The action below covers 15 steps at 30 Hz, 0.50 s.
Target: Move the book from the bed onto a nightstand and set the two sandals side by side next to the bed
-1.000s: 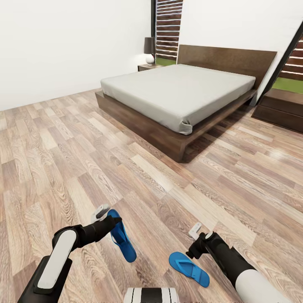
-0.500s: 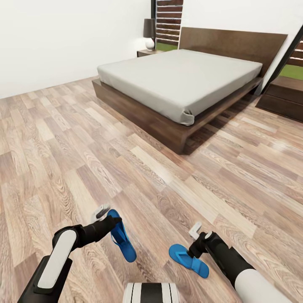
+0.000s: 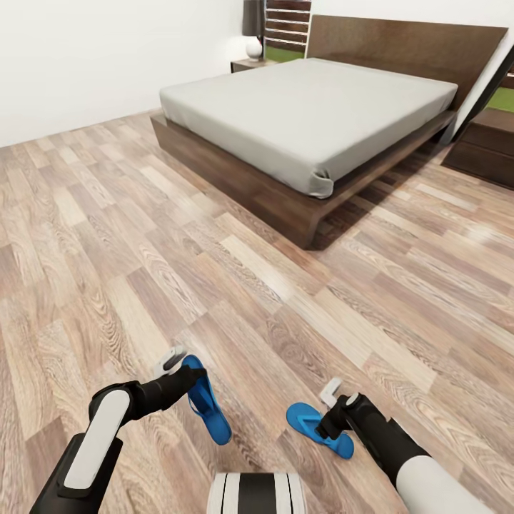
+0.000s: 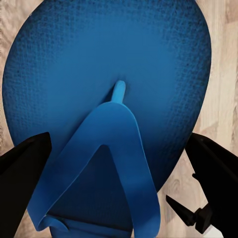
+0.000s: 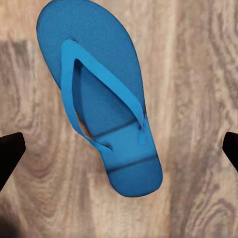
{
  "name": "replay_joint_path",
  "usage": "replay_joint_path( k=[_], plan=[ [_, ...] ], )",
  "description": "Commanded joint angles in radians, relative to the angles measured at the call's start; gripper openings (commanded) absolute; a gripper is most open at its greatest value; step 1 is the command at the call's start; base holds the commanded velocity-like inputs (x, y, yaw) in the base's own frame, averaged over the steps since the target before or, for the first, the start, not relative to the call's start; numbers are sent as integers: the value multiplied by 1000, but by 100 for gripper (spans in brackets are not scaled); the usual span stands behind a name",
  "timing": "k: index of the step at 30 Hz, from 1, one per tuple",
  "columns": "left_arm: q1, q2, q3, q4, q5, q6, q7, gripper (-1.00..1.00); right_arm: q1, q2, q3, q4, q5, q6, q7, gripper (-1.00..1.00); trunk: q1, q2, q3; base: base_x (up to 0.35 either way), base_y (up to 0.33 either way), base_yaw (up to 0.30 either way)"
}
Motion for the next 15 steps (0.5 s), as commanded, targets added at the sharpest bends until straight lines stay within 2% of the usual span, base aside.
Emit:
replay_joint_path(
  k=[1, 2, 3, 8, 15],
  plan=[
    [-1, 0, 0, -1, 12, 1, 10, -100, -1, 5, 3, -2, 12, 4, 7, 100, 0, -1, -5, 0, 0, 0],
    [-1, 0, 0, -1, 12, 1, 10, -100, -1, 5, 3, -2, 12, 4, 7, 100, 1, -1, -9, 0, 0, 0],
    [-1, 0, -1, -1, 12, 1, 10, -100, -3, 21, 3, -2, 13, 8, 6, 100, 1, -1, -9, 0, 0, 0],
    [-1, 0, -2, -1, 12, 1, 11, -100, -9, 42, 3, -2, 14, 16, 3, 100, 1, -1, -9, 0, 0, 0],
    [-1, 0, -5, -1, 12, 1, 11, -100, -34, 57, 3, 0, 15, 24, 1, 100, 1, -1, -9, 0, 0, 0]
  ],
)
